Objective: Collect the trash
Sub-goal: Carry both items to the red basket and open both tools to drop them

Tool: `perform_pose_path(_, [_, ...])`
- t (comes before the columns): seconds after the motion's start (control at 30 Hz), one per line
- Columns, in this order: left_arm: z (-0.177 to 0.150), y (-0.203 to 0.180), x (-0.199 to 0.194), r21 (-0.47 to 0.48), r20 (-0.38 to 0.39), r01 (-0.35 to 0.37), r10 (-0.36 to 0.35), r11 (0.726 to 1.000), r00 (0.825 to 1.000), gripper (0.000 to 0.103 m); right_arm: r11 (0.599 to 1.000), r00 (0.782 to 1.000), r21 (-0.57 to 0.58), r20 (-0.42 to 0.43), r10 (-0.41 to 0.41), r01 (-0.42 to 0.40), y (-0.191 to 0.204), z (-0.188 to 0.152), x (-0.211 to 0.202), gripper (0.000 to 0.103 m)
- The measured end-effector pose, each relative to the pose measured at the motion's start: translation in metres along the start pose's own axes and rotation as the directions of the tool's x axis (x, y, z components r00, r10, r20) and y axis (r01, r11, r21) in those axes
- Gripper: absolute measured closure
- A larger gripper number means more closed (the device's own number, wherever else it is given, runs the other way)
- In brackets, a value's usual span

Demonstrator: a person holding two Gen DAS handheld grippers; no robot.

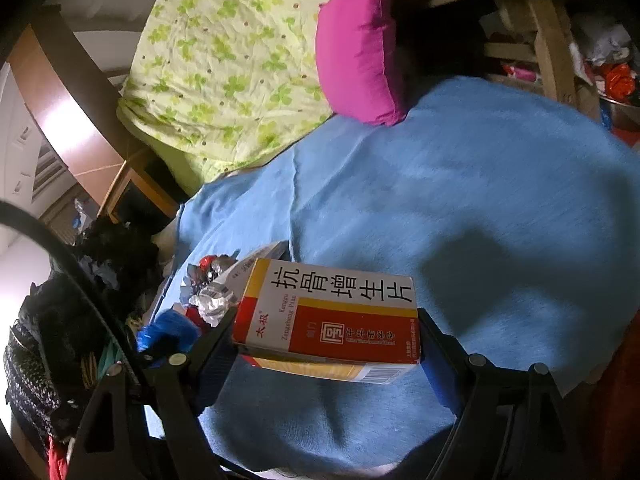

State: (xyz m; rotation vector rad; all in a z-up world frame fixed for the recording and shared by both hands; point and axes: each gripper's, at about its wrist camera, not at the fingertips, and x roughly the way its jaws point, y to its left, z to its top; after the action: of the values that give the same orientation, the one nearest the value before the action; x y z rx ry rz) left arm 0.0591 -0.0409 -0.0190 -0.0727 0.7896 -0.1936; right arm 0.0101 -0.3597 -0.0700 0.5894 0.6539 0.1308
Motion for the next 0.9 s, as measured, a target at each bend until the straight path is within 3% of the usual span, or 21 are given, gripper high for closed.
perform_pose_path(0.2, [0.02,-0.029,-0.026,0.032,0.056,0.077,-0.079,0.997,0.995,0.045,0.999,0.997,-0.012,0.056,-0.049,0.05,-0.014,0.008,-0.041,0.018])
perform_pose_path(0.43, [0.02,-0.091,-0.035,0.114,0.052,0.186,-0.193,0.976,0.98,0.045,0.991,0.983,0.045,0.127,-0.132,0.127,-0.056,0.014,-0.098,0.018])
perform_pose_path(0.9, [-0.007,-0.209,-0.04,0.289,-0.046,0.364,-0.367,0.886,0.929,0.045,0.92,0.908,0.188,0.184,-0.376,0.343,-0.161,-0.009,-0.199,0.018])
